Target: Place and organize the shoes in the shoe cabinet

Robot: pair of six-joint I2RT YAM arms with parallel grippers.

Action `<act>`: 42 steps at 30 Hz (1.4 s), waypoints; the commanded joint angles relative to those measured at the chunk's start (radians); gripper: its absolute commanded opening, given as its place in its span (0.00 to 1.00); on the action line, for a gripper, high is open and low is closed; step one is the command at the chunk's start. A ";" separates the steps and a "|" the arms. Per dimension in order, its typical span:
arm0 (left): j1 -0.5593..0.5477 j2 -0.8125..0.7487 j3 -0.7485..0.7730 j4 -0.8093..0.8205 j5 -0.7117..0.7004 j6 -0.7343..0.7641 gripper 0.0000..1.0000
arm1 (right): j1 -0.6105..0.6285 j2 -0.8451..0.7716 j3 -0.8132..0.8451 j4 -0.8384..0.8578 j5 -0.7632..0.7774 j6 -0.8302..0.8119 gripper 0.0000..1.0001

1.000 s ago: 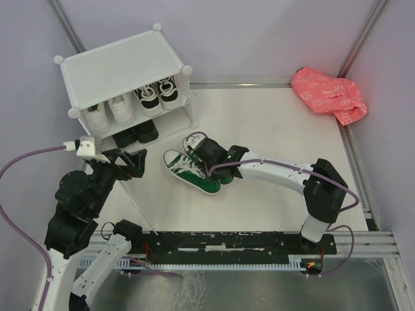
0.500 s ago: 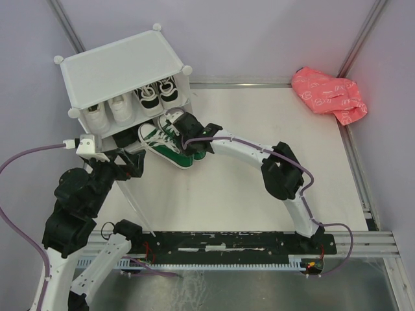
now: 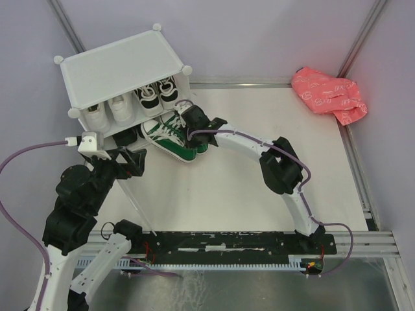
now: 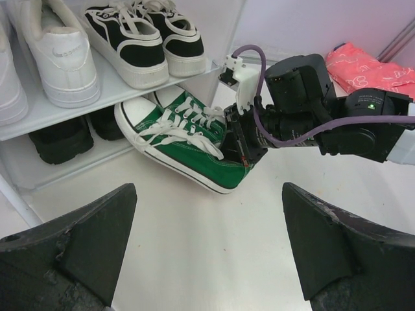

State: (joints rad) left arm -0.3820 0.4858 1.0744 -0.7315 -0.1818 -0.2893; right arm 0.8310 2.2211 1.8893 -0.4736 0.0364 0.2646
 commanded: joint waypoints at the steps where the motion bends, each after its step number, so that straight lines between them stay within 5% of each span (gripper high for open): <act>1: -0.001 0.024 0.008 -0.063 -0.018 0.000 0.99 | -0.035 -0.043 0.028 0.238 0.026 0.081 0.02; 14: -0.001 0.048 0.008 -0.081 -0.027 -0.001 0.99 | -0.058 -0.139 -0.165 0.445 -0.029 0.210 0.02; 22: -0.001 0.065 0.015 -0.085 -0.026 -0.006 0.99 | 0.010 -0.069 -0.003 0.347 -0.241 0.132 0.02; 33: 0.000 0.052 0.010 -0.089 -0.020 -0.019 0.99 | 0.100 -0.052 0.017 0.315 -0.409 0.118 0.02; 42: -0.001 0.054 -0.001 -0.093 -0.021 -0.023 0.99 | 0.113 -0.171 -0.114 0.332 -0.359 0.086 0.02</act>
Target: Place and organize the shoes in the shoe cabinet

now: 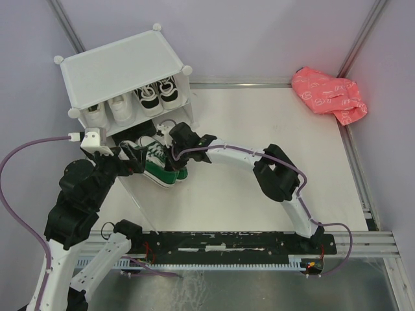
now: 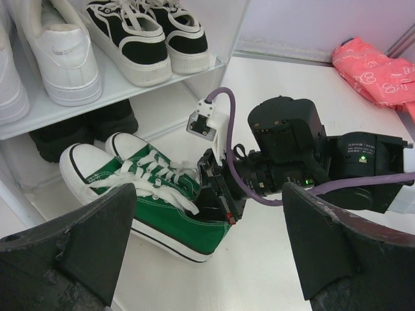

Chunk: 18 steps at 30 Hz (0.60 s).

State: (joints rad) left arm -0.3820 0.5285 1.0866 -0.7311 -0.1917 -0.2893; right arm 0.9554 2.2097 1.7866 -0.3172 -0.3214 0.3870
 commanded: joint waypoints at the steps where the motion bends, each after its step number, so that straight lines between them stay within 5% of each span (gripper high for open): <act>1: -0.001 0.014 -0.010 -0.096 -0.013 -0.021 0.99 | -0.016 -0.181 -0.024 0.160 0.025 -0.047 0.02; 10: -0.001 0.017 0.014 -0.110 -0.055 -0.025 0.99 | -0.120 -0.298 -0.125 0.073 0.091 -0.075 0.02; 18: -0.001 0.035 -0.017 -0.089 -0.041 -0.054 0.99 | -0.175 -0.195 -0.044 0.075 0.047 -0.095 0.02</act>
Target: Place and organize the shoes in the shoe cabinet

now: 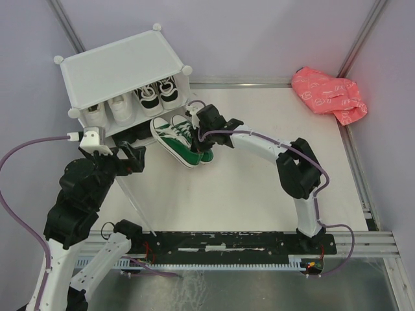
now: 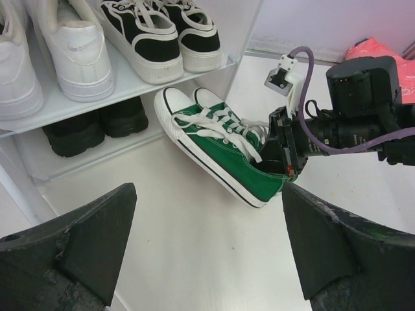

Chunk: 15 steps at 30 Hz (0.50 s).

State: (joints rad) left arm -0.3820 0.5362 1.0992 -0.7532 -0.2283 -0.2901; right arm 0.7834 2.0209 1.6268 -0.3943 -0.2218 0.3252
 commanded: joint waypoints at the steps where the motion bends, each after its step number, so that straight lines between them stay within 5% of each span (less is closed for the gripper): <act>1: -0.001 0.029 -0.030 -0.064 -0.004 -0.053 0.99 | -0.010 0.017 0.142 0.147 -0.062 -0.035 0.02; 15: 0.000 0.037 -0.016 -0.066 -0.005 -0.041 0.99 | -0.012 0.154 0.265 0.216 0.089 0.056 0.02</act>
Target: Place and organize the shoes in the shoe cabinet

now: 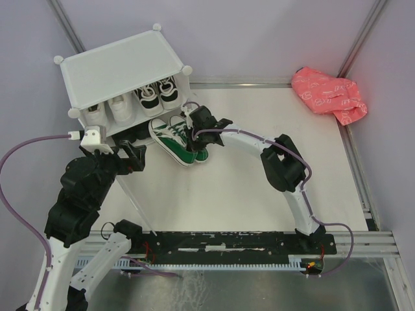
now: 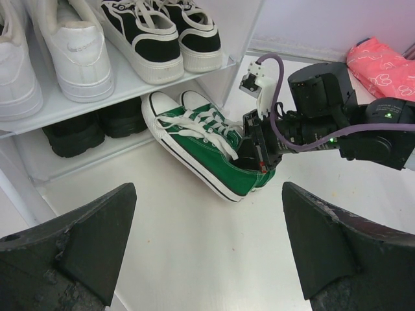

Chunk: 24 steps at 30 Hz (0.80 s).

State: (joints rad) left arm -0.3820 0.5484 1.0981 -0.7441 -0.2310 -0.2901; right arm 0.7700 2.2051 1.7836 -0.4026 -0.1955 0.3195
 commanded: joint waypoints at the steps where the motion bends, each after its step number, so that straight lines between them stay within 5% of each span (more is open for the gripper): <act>1: -0.001 0.023 -0.015 -0.074 -0.002 -0.041 0.99 | 0.004 -0.026 0.108 0.237 0.092 0.083 0.02; 6: -0.001 0.023 -0.008 -0.075 0.004 -0.033 0.99 | 0.046 0.021 0.156 0.260 0.291 0.179 0.02; 13: -0.001 0.023 0.012 -0.097 -0.001 -0.019 0.99 | 0.048 0.092 0.240 0.191 0.365 0.206 0.07; 24: -0.001 0.048 0.094 -0.102 -0.033 -0.028 0.99 | 0.072 -0.021 0.121 0.239 0.278 0.133 0.61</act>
State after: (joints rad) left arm -0.3820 0.5762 1.1351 -0.7910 -0.2447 -0.2901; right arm 0.8444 2.3291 1.9289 -0.3344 0.0830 0.4854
